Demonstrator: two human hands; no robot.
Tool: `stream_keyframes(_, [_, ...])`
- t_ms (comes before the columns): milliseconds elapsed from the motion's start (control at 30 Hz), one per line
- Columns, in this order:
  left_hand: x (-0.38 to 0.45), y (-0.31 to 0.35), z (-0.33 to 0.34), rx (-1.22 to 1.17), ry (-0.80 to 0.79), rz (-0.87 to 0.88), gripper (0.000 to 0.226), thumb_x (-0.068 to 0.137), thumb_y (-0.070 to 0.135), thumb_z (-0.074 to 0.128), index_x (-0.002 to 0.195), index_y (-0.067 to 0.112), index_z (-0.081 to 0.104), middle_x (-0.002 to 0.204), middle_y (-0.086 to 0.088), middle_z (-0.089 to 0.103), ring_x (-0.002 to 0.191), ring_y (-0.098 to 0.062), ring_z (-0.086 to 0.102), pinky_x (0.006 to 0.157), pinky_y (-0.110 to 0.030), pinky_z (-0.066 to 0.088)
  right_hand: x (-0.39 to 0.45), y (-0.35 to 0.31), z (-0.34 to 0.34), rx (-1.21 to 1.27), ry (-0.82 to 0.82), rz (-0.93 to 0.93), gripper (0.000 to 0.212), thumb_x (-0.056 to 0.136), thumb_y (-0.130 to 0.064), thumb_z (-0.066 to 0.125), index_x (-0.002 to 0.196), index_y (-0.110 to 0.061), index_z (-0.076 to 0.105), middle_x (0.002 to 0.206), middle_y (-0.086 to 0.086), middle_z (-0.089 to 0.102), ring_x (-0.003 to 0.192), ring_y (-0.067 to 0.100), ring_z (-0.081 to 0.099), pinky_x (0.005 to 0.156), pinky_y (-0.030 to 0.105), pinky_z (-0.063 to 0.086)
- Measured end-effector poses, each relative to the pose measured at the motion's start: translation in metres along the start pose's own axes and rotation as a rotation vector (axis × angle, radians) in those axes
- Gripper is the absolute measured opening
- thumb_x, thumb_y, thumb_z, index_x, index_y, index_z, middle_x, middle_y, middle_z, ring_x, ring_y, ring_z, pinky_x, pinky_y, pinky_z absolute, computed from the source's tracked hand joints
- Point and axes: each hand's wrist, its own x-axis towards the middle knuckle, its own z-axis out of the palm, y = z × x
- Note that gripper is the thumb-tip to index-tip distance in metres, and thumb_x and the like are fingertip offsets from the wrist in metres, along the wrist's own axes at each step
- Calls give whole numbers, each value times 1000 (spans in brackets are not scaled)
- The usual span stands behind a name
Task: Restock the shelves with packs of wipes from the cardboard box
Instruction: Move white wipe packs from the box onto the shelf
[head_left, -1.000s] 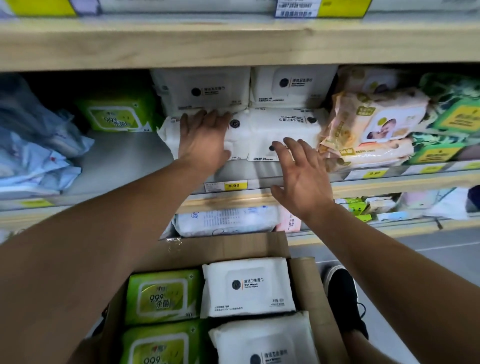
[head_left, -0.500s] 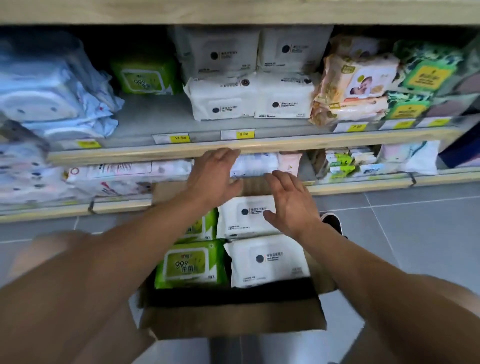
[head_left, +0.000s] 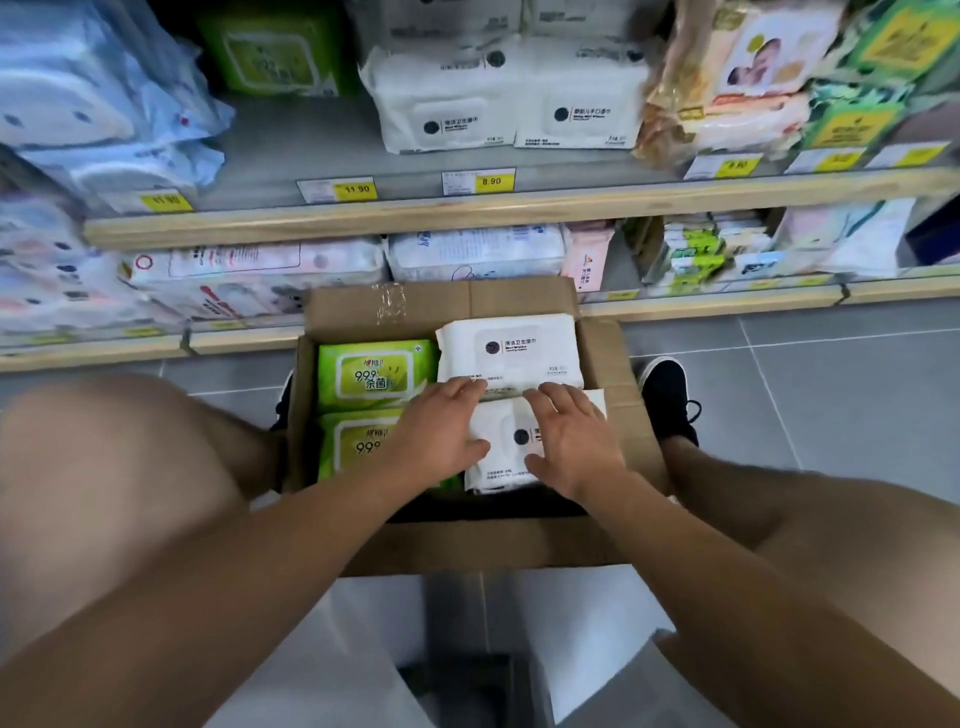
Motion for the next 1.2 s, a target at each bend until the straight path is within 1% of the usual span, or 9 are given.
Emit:
stream_keyframes(133, [4,-1,15,2,-77,-48,95,73,50,69,149,17,23,151,-3,31,132,-28,37,105,-37,37,2,1,13,131,-2,52,81,81,-36,67,149,-18,25,154,5,25,142,25,19,117,36,20])
stream_keyframes(267, [12,-12,27,-2,-153,-93,110,62,64,72,149,20,19,152,0,28,132,-27,36,103,-42,40,3,7,26,83,17,13,78,80,-36,66,146,-18,29,149,5,30,139,25,23,116,36,21])
stream_keyframes(367, [20,-20,29,-72,-229,-120,117,53,68,75,146,21,23,147,-5,39,127,-29,43,99,-41,43,4,13,29,52,24,14,76,80,-36,66,145,-19,30,149,4,30,139,25,22,116,36,18])
stream_keyframes(567, [21,-5,37,-64,-180,-40,97,54,49,85,132,17,38,132,-7,41,114,-29,50,87,-40,48,13,20,17,-27,-96,37,87,81,-43,65,150,-25,15,156,1,14,146,28,2,120,46,1])
stream_keyframes(733, [-1,4,40,100,-49,130,76,62,42,81,123,14,45,120,-7,43,106,-27,49,71,-35,42,25,24,15,-90,-297,8,109,66,-51,75,151,-24,11,155,3,23,144,29,16,118,50,9])
stream_keyframes(933, [-4,-13,31,-37,-57,186,65,65,44,76,119,18,52,116,-3,51,102,-25,53,77,-34,45,33,17,13,-156,-353,-26,108,50,-51,81,139,-16,31,137,6,40,130,30,34,104,45,32])
stream_keyframes(1033, [11,-21,13,-209,32,121,64,66,59,61,116,19,57,112,-1,57,101,-20,55,81,-30,44,27,11,17,-239,-293,-112,94,49,-50,80,126,-15,40,124,5,39,120,29,36,100,42,33])
stream_keyframes(1133, [42,-25,-3,-208,164,42,62,75,48,66,126,15,53,124,-8,55,113,-27,51,92,-35,43,20,15,24,-199,-247,-139,87,54,-45,80,124,-16,38,122,5,41,116,28,40,103,40,31])
stream_keyframes(1200, [69,-27,-6,-143,139,26,70,79,40,68,137,12,43,137,-13,47,124,-33,43,103,-39,39,16,19,27,-157,-237,-140,86,58,-43,78,127,-17,36,123,4,44,116,28,42,105,39,29])
